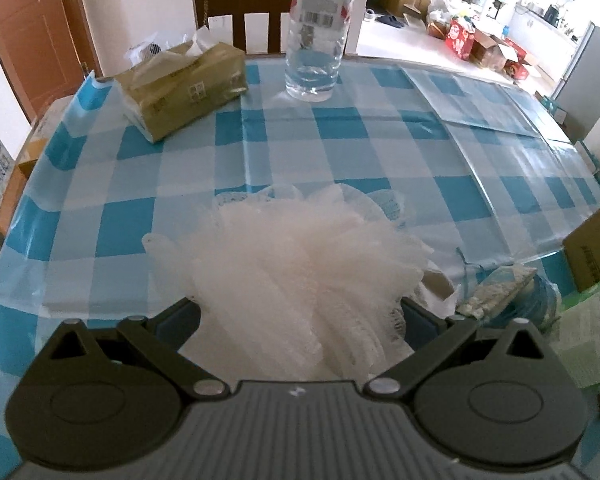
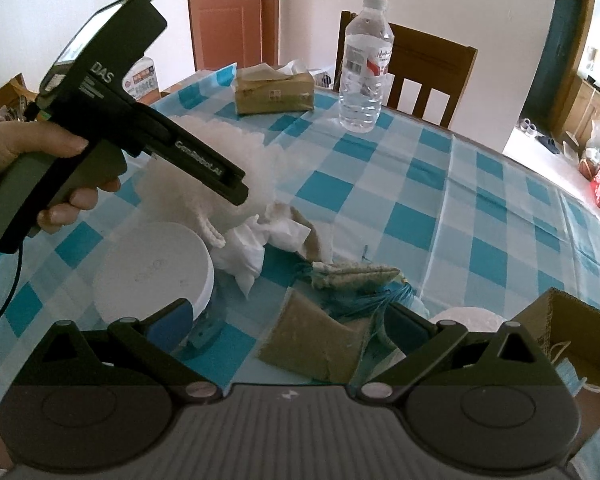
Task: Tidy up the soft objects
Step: 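Close the left gripper on the white mesh pouf and lift it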
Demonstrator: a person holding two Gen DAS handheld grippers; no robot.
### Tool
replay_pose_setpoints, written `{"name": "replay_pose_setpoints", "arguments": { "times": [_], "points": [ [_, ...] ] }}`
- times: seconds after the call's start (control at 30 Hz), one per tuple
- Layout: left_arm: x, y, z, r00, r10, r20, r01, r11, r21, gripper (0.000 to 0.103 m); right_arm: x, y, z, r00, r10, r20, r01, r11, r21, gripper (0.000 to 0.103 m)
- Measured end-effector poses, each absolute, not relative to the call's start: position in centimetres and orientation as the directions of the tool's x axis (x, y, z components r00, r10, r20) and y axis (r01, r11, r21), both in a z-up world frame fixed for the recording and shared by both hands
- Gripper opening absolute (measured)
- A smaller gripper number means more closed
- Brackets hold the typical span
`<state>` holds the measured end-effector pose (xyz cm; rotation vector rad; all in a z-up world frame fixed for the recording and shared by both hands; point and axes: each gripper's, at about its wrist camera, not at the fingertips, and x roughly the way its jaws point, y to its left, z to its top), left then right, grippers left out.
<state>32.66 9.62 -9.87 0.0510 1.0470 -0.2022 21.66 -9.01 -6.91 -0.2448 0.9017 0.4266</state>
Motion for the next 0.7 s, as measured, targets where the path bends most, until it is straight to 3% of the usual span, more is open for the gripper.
{"name": "replay_pose_setpoints", "arguments": {
  "times": [0.07, 0.17, 0.27, 0.7],
  "points": [
    [32.9, 9.6, -10.1, 0.483, -0.142, -0.864, 0.193, 0.98, -0.053, 0.098, 21.8, -8.9, -6.9, 0.545, 0.254, -0.799, -0.458, 0.889, -0.03, 0.103],
    [33.1, 9.7, -10.1, 0.495, -0.15, -0.856, 0.2, 0.978, -0.056, 0.08, 21.9, -8.8, -6.8, 0.542, 0.255, -0.801, -0.464, 0.886, -0.031, 0.103],
    [33.1, 9.9, -10.0, 0.498, -0.16, -0.852, 0.209, 0.976, -0.062, 0.071, 22.2, -8.5, -6.8, 0.541, 0.252, -0.803, -0.467, 0.884, -0.037, 0.103],
    [32.6, 11.5, -7.7, 0.555, -0.155, -0.818, 0.195, 0.979, -0.053, 0.057, 25.6, -8.0, -6.7, 0.541, 0.208, -0.815, -0.466, 0.881, -0.084, 0.101]
  ]
}}
